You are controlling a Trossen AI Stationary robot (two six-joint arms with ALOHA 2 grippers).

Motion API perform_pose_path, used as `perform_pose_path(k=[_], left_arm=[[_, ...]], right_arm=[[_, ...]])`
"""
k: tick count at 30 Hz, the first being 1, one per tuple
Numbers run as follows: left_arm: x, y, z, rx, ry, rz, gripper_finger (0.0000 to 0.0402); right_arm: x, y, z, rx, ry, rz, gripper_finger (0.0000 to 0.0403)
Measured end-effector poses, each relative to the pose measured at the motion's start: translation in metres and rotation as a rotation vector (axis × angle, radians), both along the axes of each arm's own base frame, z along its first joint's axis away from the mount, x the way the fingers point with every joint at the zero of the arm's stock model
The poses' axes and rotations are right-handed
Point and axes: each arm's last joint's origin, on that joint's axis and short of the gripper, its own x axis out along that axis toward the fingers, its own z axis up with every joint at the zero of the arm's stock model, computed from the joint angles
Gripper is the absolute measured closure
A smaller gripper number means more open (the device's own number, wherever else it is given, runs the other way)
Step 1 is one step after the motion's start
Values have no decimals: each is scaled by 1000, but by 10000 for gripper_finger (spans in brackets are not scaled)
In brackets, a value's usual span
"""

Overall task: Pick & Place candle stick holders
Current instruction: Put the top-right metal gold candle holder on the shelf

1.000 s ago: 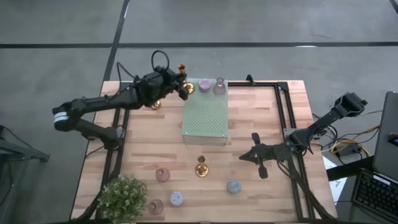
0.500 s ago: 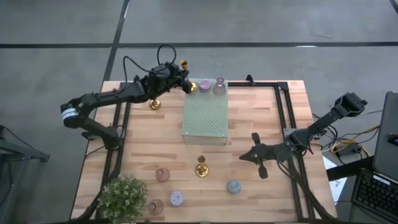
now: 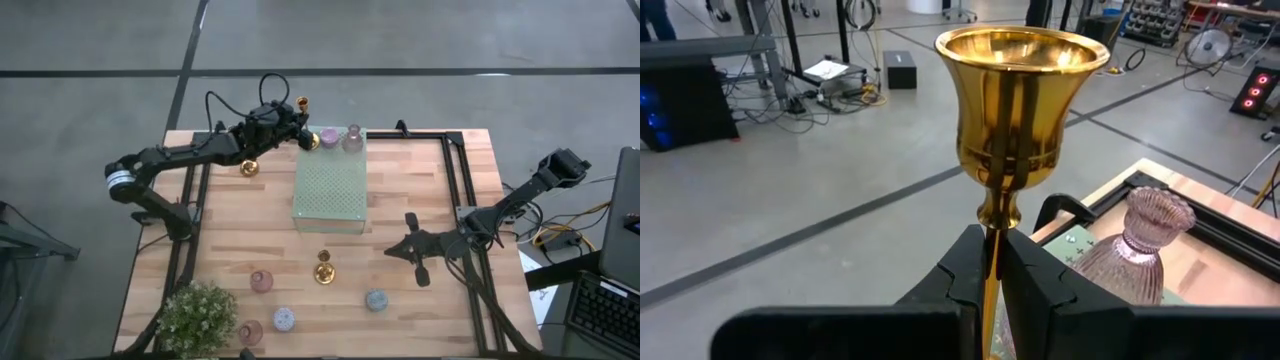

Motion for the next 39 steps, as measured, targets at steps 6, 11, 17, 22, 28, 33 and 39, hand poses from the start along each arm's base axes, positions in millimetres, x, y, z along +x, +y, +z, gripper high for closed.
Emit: perform_pose_path(k=[6, 11, 17, 22, 28, 33, 39], left_arm=[[0, 0, 0, 0, -8, -1, 376], [1, 0, 1, 2, -13, -4, 376], [1, 0, 0, 6, -8, -12, 376], [1, 0, 0, 12, -1, -22, 376], [1, -2, -3, 46, 41, -50, 353], [1, -2, -5, 48, 56, -53, 326], [1, -2, -4, 52, 60, -65, 285]], right_arm=[[0, 0, 0, 0, 0, 1, 394], [0, 0, 0, 0, 0, 0, 394], [0, 0, 0, 0, 0, 1, 394], [0, 0, 0, 0, 0, 1, 394], [0, 0, 0, 0, 0, 0, 394], [0, 0, 0, 0, 0, 1, 394], [0, 0, 0, 0, 1, 1, 394]])
